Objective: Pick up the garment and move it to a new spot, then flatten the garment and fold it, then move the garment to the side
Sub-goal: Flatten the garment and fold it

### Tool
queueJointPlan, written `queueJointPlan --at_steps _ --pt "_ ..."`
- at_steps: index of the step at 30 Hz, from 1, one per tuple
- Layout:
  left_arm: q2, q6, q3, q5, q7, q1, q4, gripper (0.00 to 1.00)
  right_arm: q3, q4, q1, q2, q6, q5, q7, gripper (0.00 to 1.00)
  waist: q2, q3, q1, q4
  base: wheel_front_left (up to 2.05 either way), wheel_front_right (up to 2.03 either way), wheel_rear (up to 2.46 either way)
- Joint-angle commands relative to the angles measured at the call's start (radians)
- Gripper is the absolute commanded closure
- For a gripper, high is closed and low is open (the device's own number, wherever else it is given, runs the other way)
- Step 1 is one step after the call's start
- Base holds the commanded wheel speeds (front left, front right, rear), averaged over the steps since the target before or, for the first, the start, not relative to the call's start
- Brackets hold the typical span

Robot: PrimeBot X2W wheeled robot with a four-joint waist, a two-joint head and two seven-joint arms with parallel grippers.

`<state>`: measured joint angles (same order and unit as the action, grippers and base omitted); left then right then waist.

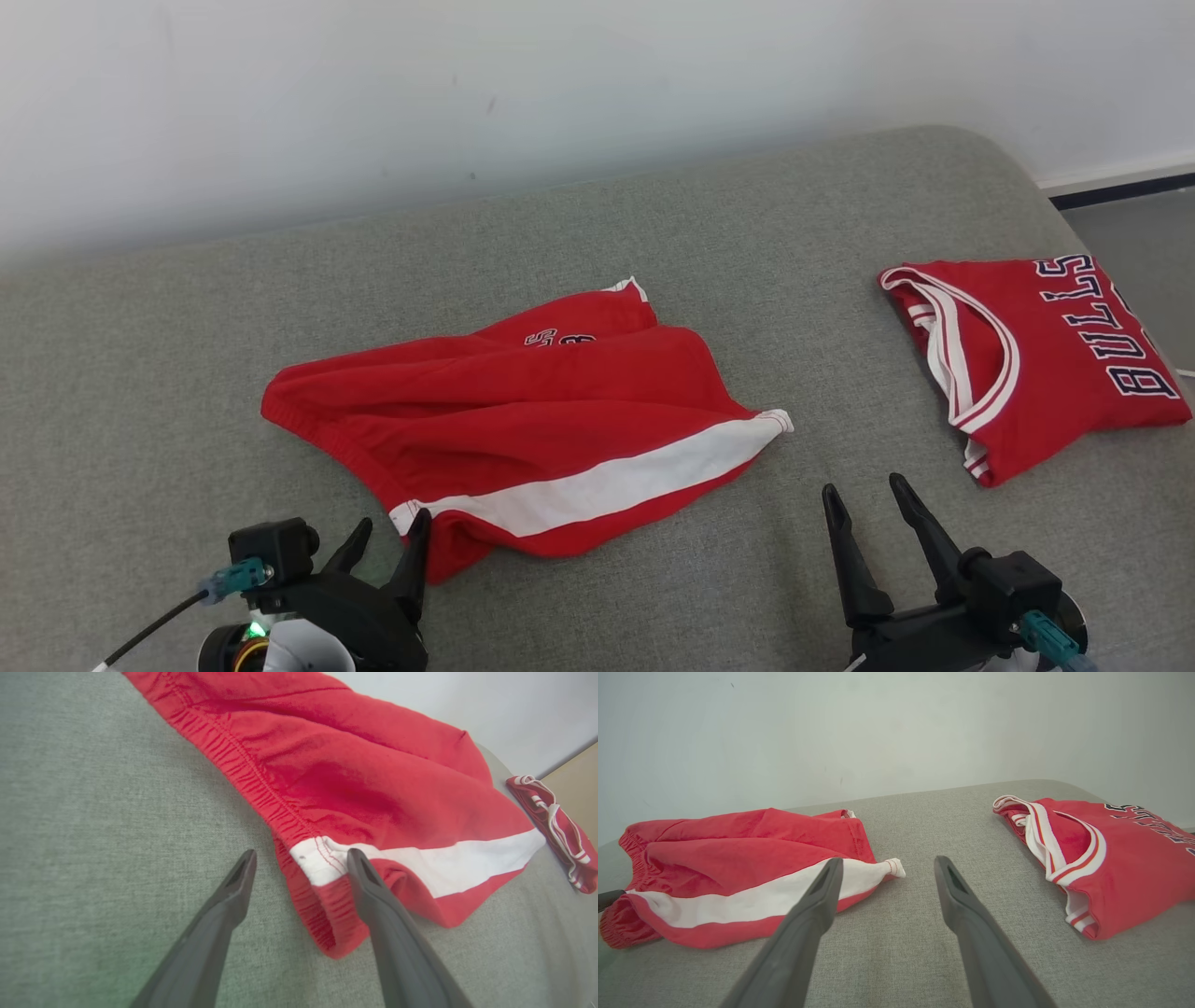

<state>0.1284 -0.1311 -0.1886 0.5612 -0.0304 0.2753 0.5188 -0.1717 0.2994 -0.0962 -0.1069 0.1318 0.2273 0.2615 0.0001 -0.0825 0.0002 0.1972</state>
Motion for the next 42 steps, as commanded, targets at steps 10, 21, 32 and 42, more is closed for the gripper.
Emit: queueJointPlan --at_steps 10,21,32,42 --pt "-0.002 0.001 -0.031 0.052 -0.047 0.012 0.012 0.34 0.003 0.001 0.0 0.005 -0.003 -0.005 0.004 0.0 -0.0001 0.001 -0.0002 0.007 0.0 0.0 0.0" --pt "0.024 0.001 -0.072 0.075 -0.017 -0.013 -0.029 1.0 -0.014 0.002 -0.011 -0.006 -0.003 -0.002 0.004 0.0 -0.0001 0.001 -0.0002 -0.003 0.0 0.0 0.0" --pt "0.053 0.043 -0.087 0.003 0.091 -0.067 -0.1 1.0 0.001 0.14 -0.163 -0.069 -0.003 0.014 -0.09 0.0 -0.0001 -0.071 -0.0002 -0.061 0.0 0.0 0.0" --pt "0.049 0.045 -0.105 -0.01 0.108 -0.024 -0.1 1.0 -0.058 0.274 -0.293 -0.064 -0.003 0.052 -0.226 0.0 -0.0001 -0.122 -0.0002 -0.103 0.0 0.0 0.0"
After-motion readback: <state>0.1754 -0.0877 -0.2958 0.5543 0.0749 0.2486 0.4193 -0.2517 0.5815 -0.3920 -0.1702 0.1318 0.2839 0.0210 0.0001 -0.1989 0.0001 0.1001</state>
